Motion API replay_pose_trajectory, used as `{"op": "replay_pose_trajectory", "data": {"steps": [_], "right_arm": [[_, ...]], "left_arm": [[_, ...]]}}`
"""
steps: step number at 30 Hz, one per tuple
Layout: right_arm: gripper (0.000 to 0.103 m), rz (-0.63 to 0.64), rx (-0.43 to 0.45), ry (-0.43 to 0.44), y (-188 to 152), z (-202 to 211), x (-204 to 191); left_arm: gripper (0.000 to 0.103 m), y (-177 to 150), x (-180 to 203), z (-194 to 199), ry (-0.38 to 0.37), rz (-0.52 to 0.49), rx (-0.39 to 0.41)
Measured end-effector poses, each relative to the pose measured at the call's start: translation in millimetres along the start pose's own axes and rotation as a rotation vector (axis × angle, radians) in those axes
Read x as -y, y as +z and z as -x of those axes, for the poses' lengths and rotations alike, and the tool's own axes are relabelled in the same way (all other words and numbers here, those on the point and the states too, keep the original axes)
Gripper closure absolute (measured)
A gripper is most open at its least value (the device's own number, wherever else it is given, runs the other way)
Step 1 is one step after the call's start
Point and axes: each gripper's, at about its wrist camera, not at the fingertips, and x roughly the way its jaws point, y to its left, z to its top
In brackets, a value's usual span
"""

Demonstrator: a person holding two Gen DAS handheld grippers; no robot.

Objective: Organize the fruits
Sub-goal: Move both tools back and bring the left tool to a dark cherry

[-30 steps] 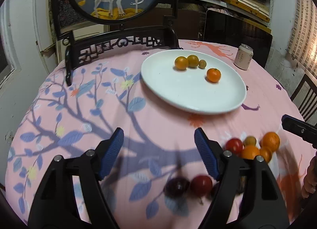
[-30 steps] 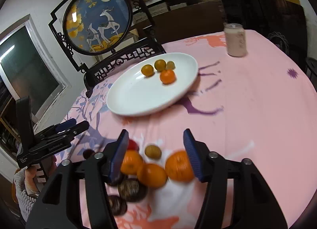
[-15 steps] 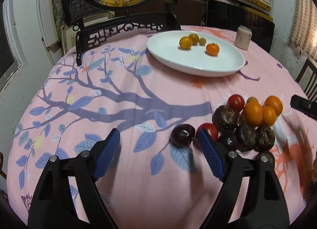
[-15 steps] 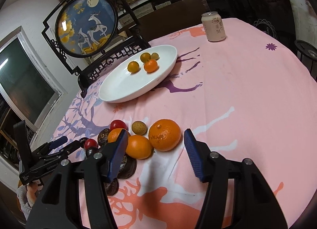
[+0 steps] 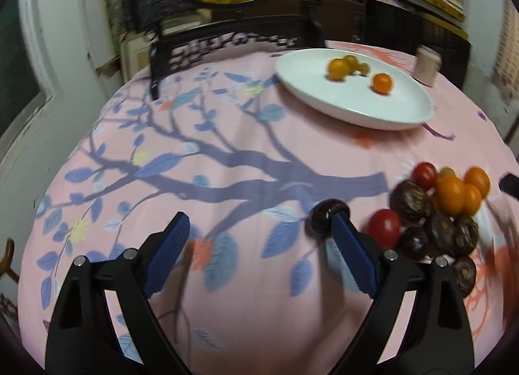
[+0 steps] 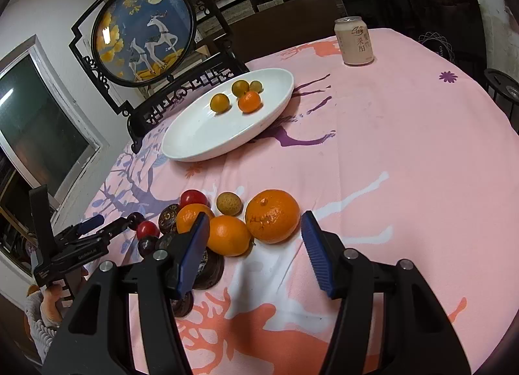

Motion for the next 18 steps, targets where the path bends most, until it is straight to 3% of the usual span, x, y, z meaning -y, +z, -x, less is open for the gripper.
{"op": "replay_pose_trajectory", "data": {"steps": [3,7,9,13,18], "right_arm": [[0.044,0.001,-0.003,-0.003,-0.3,-0.7,0.1],[0.044,0.0,-0.007,-0.006,-0.7,-2.0,0.3],[0.044,0.006,-0.009,-0.007,-1.1,-2.7,-0.8],[0.044,0.011,-0.015,-0.006,-1.6,-3.9,-1.2],[0.044,0.007,-0.021,-0.006,-1.2,-5.1,-0.1]], "left_arm": [[0.012,-1.9,18.6,3.7,0.0,-0.083,0.028],[0.015,-1.9,26.9,-0.6,-0.026,-0.118,0.032],[0.022,-0.2,27.1,-2.4,-0.053,-0.122,0.036],[0.052,2.7,29.3,-13.7,-0.128,-0.136,0.003],[0.058,10.7,32.9,-23.0,-0.2,-0.142,-0.008]]}}
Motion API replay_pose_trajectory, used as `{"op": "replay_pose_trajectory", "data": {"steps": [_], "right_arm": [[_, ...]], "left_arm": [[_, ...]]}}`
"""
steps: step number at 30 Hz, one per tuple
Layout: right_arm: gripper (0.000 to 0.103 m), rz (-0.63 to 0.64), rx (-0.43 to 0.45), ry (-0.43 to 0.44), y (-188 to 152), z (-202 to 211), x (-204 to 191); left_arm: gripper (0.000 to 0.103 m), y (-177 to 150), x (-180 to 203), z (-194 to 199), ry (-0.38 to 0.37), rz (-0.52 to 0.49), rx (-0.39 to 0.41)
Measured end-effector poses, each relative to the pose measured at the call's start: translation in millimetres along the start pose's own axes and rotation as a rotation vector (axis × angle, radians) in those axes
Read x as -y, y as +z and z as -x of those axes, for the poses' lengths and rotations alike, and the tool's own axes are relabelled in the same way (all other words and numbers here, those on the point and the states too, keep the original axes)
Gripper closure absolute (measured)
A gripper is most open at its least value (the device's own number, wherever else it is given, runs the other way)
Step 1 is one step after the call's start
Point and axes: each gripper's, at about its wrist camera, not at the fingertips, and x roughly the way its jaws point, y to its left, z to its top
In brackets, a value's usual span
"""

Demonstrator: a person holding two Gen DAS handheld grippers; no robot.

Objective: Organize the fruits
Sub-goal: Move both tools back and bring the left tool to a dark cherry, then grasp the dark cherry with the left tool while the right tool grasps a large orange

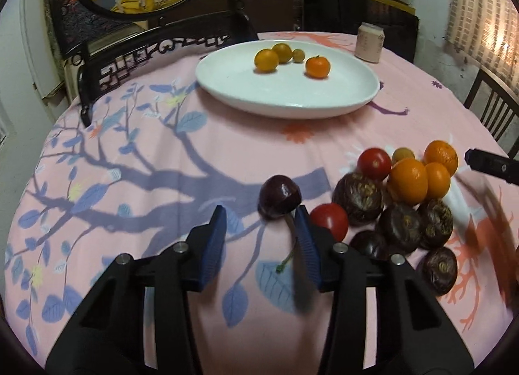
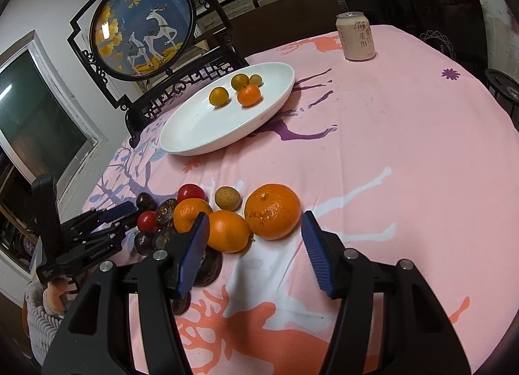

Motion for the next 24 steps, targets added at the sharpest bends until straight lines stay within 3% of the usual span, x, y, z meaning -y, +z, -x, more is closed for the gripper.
{"op": "replay_pose_trajectory", "data": {"steps": [11,16,21,24], "right_arm": [[0.044,0.001,-0.011,-0.014,-0.5,-3.2,0.4],[0.044,-0.008,-0.015,-0.016,0.3,-3.9,2.1],[0.044,0.001,-0.02,-0.018,-0.1,-4.8,0.4],[0.044,-0.001,-0.021,-0.019,-0.1,-5.2,0.4]], "left_arm": [[0.064,18.4,-4.7,-14.1,-0.035,0.041,0.01],[0.064,21.1,-17.8,-23.6,-0.044,0.115,-0.024],[0.064,22.4,0.6,-17.6,-0.028,0.019,0.021],[0.065,25.3,-3.1,-22.8,-0.045,0.04,0.008]]}}
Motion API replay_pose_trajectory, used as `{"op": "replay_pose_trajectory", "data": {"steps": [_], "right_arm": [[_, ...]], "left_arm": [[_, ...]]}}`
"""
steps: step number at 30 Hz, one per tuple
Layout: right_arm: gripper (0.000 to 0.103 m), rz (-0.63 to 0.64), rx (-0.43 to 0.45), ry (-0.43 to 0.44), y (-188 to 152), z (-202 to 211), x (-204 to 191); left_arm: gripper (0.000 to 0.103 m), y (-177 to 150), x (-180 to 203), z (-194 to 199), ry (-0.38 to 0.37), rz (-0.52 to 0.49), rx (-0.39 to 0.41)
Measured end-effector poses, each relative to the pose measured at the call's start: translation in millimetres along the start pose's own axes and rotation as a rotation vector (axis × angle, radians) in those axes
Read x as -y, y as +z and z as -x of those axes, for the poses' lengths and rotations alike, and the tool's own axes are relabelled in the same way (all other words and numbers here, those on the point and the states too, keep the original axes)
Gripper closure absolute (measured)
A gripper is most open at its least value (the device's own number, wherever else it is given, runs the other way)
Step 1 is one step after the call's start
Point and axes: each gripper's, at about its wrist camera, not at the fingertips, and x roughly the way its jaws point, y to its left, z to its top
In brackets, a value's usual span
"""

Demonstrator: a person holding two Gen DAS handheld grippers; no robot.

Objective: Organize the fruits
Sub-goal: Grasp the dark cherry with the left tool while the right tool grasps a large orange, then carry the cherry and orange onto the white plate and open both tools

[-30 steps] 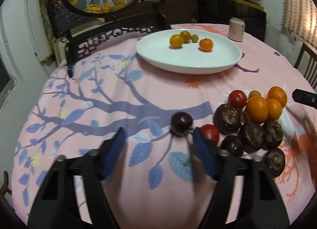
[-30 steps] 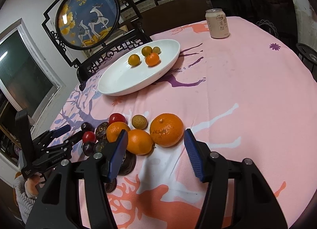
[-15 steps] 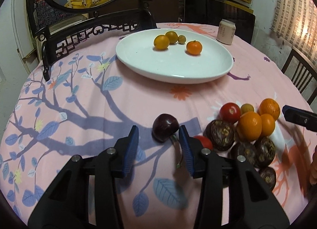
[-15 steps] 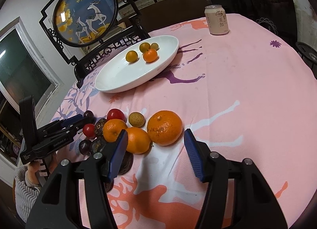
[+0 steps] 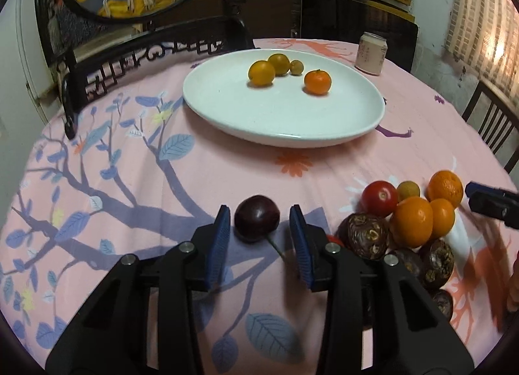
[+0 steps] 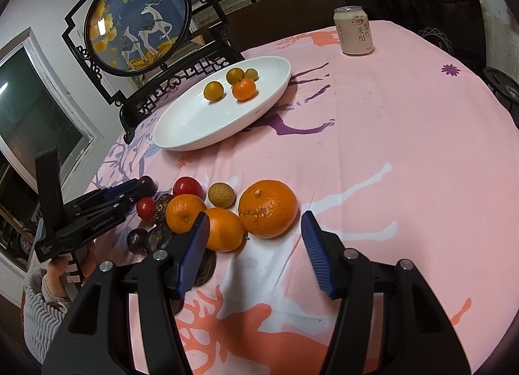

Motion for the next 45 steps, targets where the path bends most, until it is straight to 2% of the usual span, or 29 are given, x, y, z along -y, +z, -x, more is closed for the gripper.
{"op": "replay_pose_trajectory", "data": {"steps": [3,9,15,18,20,25,27,28,30,32,35,38,39,40,41,45], "right_arm": [[0.044,0.003,-0.003,0.0,-0.5,-0.8,-0.5],[0.044,0.007,-0.016,-0.005,-0.4,-5.1,-0.8],[0.044,-0.031,-0.058,0.016,1.3,-18.2,5.0],[0.053,-0.036,-0.045,0.026,3.7,-19.8,5.5],[0.063,-0.04,-0.037,0.015,4.8,-20.0,8.3],[0.064,-0.081,-0.036,0.04,5.8,-18.4,16.1],[0.065,-0.083,-0.008,0.034,6.6,-11.9,16.2],[0.067,-0.091,0.014,0.041,7.6,-6.5,17.5],[0.078,-0.11,0.046,0.061,10.4,1.6,20.8],[0.078,-0.125,0.067,0.084,16.5,6.6,21.7],[0.078,-0.086,0.02,0.063,29.0,-5.1,14.3],[0.075,-0.126,-0.028,0.103,25.3,-15.9,19.6],[0.071,-0.115,-0.017,0.089,23.7,-12.9,19.2],[0.059,-0.106,-0.02,0.061,22.7,-11.6,18.5],[0.043,-0.108,-0.019,0.047,20.8,-10.1,19.9],[0.043,-0.118,-0.058,0.066,11.3,-12.9,21.7]], "left_arm": [[0.073,1.2,-7.0,-4.2,-0.024,0.033,-0.016],[0.073,-1.2,2.8,1.3,-0.001,-0.011,0.0],[0.073,-2.2,-0.6,2.0,-0.005,0.008,-0.005],[0.073,-2.7,-0.6,2.3,-0.009,0.01,-0.006],[0.073,-3.4,0.1,2.8,-0.008,0.008,-0.004],[0.073,-6.5,1.6,8.2,-0.002,0.012,0.001],[0.073,-7.7,2.3,12.5,0.002,0.014,0.008],[0.073,-7.6,2.6,17.0,0.006,0.018,0.019],[0.073,-5.6,2.5,26.6,0.014,0.024,0.045],[0.073,0.0,2.8,35.1,0.014,0.025,0.072],[0.073,10.2,3.9,35.2,0.001,0.024,0.078],[0.073,7.3,4.4,27.3,0.0,0.015,0.061],[0.073,5.7,4.2,25.1,-0.001,0.009,0.052],[0.073,5.1,3.7,23.7,-0.002,0.007,0.046],[0.073,5.3,3.0,24.0,-0.004,0.012,0.047],[0.073,3.6,3.8,29.2,-0.009,0.004,0.062]]}}
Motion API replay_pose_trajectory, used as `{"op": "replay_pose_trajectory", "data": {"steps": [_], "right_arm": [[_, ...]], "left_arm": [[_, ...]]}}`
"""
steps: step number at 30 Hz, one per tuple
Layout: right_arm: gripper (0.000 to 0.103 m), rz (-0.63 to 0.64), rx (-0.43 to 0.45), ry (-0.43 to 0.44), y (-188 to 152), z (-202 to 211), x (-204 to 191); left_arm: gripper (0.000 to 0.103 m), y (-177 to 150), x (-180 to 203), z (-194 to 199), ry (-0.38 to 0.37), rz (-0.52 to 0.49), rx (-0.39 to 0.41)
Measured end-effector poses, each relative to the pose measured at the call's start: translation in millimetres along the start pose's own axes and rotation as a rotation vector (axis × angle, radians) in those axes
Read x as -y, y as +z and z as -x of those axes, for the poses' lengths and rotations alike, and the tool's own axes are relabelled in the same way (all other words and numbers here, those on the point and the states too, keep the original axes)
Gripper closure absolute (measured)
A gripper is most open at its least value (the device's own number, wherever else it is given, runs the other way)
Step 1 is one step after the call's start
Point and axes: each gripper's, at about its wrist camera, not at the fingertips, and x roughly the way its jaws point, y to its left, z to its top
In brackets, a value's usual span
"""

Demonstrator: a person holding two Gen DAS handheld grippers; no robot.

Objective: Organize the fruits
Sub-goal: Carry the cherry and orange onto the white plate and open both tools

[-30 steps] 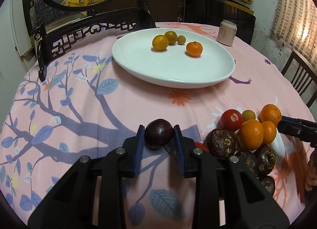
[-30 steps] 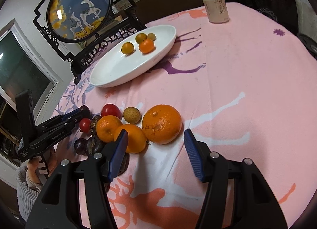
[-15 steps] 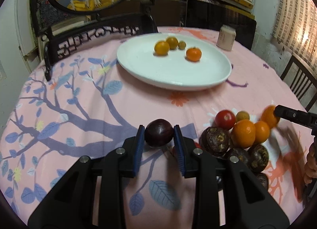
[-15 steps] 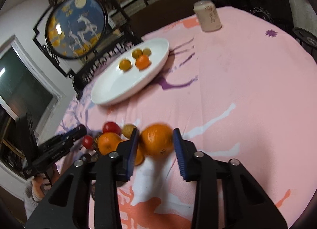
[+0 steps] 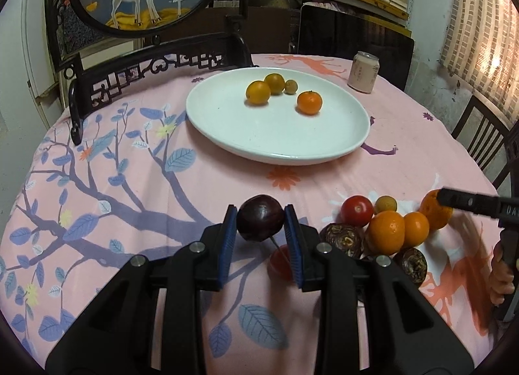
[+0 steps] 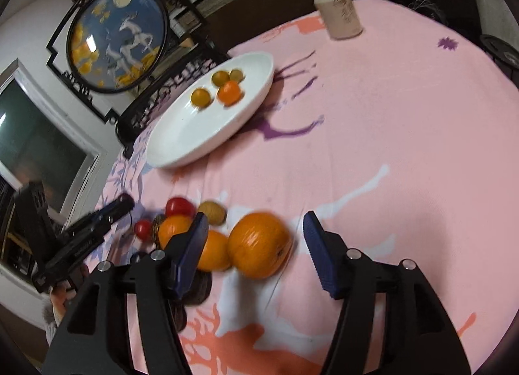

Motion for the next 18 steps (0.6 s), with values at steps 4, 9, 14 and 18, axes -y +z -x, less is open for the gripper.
{"op": "replay_pose_trajectory", "data": {"steps": [4,9,14,18], "right_arm": [[0.062,0.018,-0.004,-0.012,-9.8,0.2,-2.1],[0.062,0.03,0.018,-0.018,-4.3,1.2,-8.6],[0.062,0.039,0.038,0.032,42.9,-8.1,-32.6],[0.062,0.054,0.042,0.04,81.0,-38.8,-54.9]], "left_arm": [[0.073,-1.6,0.8,0.9,0.001,-0.003,-0.001],[0.073,7.2,-2.3,0.0,-0.011,0.019,0.0],[0.073,43.2,-2.9,-9.1,0.025,0.013,0.028],[0.073,71.9,-2.4,-34.5,0.06,0.016,0.018]]}}
